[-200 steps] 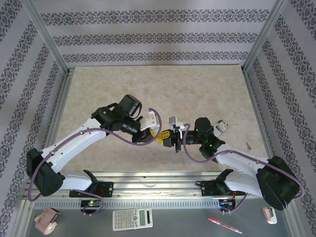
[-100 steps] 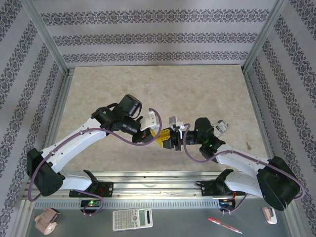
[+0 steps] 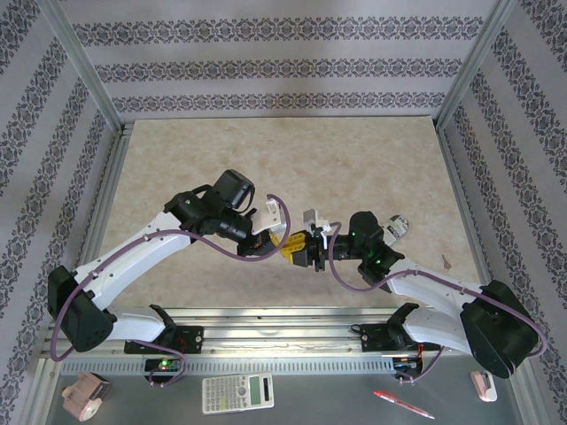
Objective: Unlock with the key
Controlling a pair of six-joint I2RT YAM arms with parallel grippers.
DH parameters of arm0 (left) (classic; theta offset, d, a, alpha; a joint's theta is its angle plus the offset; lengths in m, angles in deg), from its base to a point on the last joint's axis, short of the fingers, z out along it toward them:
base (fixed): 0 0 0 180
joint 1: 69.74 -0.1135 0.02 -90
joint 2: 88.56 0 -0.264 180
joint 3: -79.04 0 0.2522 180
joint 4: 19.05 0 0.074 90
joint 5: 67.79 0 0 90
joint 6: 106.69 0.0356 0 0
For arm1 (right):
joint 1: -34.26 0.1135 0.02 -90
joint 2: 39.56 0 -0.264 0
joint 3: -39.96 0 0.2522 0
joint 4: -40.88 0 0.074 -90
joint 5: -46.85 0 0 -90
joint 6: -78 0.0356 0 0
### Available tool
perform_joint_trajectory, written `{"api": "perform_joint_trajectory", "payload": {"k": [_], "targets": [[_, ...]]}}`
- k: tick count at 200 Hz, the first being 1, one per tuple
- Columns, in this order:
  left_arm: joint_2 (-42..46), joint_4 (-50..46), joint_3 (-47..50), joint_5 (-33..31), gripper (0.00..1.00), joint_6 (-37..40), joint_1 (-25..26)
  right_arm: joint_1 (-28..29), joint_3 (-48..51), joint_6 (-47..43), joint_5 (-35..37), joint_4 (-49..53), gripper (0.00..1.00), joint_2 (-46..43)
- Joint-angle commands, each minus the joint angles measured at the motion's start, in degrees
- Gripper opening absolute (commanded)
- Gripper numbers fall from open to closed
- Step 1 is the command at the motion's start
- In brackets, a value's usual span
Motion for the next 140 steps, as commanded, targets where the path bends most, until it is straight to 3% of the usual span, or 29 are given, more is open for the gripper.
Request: {"api": "perform_joint_trajectory", "payload": {"k": [1,21,77,128,134,140], "targets": [[-0.33,0.98,-1.42,0.63,0.0,1.11,0.56,0.87,1.14,-0.08,-1.0,-1.08,0.2,-0.04],[-0.44,1.07,-1.44,0.75,0.0,1.07,0.55,0.83,1.29,-0.16,-0.88,-0.77,0.18,-0.07],[-0.75,1.39,-1.33,0.85,0.0,1.18,0.55,0.81,1.23,-0.87,-1.68,0.03,0.0,-0.34],[-0.56,3.48,-0.74,-0.08,0.0,-0.06,0.48,0.89,1.75,-0.95,-0.24,0.57,0.0,-2.12],[-0.24,4.35,-0.42,-0.95,0.04,-0.79,0.47,0.9,1.69,-1.16,0.4,1.23,0.0,-2.62],[0.07,5.59,-0.03,-2.41,0.15,-2.21,0.38,0.89,1.59,-1.38,1.15,2.15,0.0,-3.14]]}}
